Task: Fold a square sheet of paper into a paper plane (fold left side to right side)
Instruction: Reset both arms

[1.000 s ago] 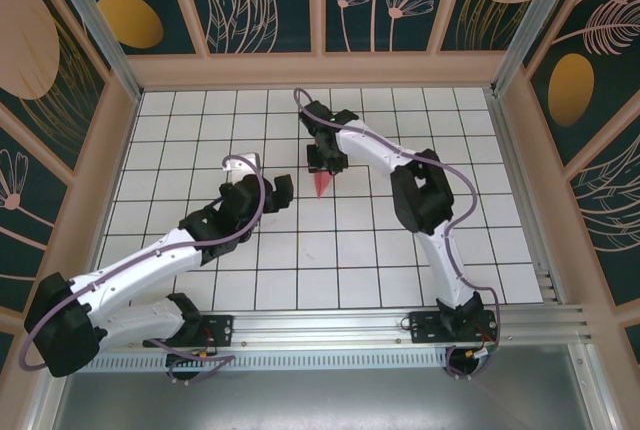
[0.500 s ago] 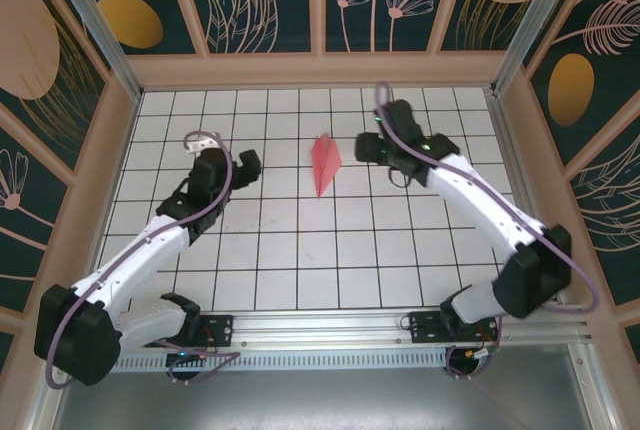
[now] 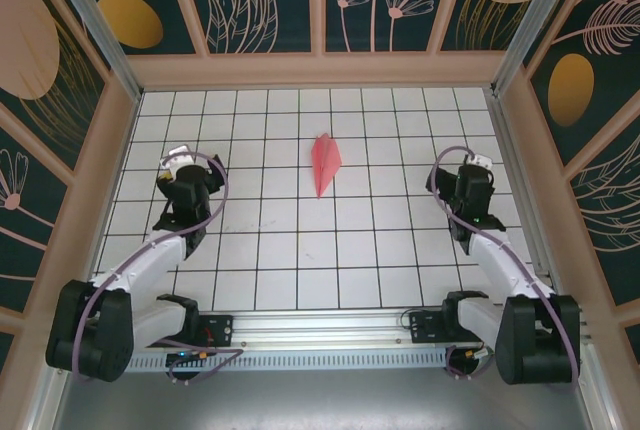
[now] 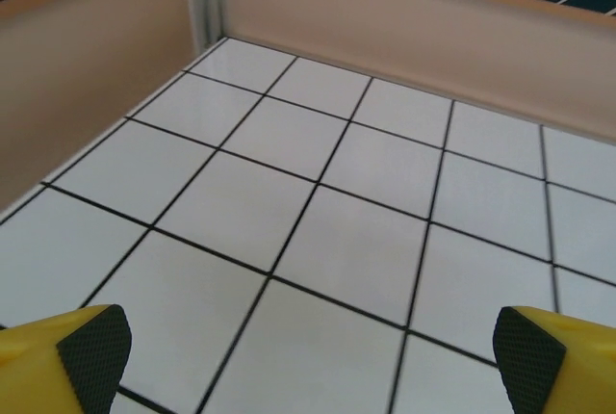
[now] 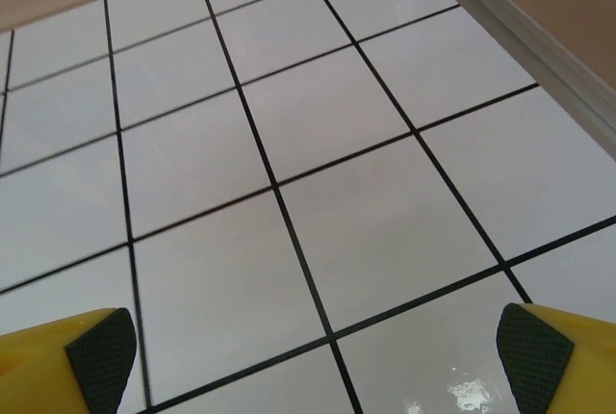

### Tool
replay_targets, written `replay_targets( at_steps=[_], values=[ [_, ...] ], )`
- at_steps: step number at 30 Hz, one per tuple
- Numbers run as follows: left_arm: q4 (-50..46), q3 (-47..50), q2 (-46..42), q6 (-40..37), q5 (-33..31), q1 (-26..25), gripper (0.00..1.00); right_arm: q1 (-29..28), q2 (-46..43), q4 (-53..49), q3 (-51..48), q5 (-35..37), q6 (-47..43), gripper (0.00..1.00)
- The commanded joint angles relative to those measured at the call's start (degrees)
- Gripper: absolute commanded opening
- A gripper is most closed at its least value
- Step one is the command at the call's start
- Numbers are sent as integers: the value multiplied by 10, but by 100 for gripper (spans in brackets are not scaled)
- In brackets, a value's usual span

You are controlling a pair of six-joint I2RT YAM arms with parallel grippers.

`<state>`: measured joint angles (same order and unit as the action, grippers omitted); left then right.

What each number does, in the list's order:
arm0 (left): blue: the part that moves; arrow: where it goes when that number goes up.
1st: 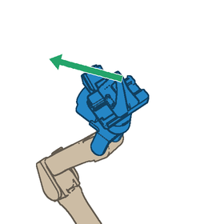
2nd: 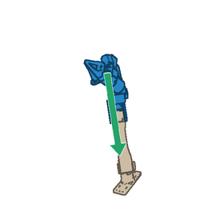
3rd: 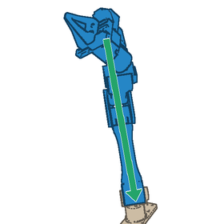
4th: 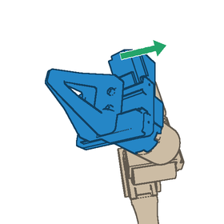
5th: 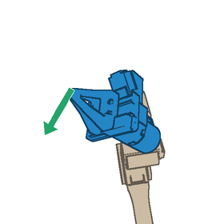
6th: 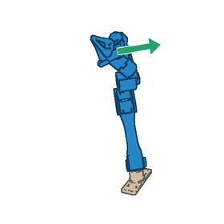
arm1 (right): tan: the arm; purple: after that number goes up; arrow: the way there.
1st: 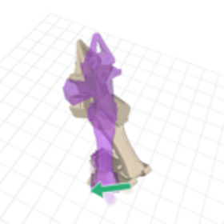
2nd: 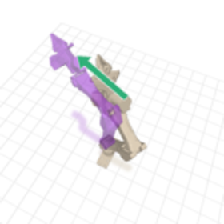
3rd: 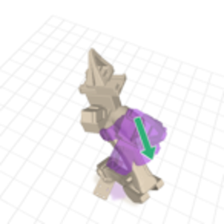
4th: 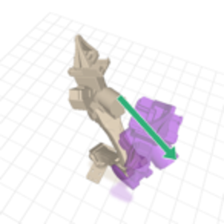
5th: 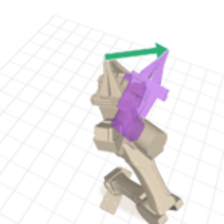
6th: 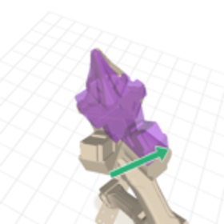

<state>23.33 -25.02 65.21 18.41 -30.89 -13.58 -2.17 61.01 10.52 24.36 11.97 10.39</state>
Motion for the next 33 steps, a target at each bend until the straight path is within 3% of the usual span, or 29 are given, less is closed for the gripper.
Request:
replay_targets(
  at_steps=[1,8,17,23,28,30,33],
  values=[
    [146,29,5,-81,-41,15,98,10,39,220,-42,1,-52,99],
    [289,79,55,-134,0,33,98,20,169,426,-71,-26,-76,99],
    [497,137,143,-194,54,37,99,39,263,596,-107,-94,-84,99],
    [556,160,178,-190,103,55,98,46,271,614,-114,-129,-89,99],
    [684,188,246,-174,133,80,99,47,272,615,-114,-133,-89,99],
    [560,149,217,-159,130,86,98,48,272,614,-114,-132,-89,99],
    [528,129,221,-131,143,111,99,47,272,611,-112,-130,-89,99]
  ],
)
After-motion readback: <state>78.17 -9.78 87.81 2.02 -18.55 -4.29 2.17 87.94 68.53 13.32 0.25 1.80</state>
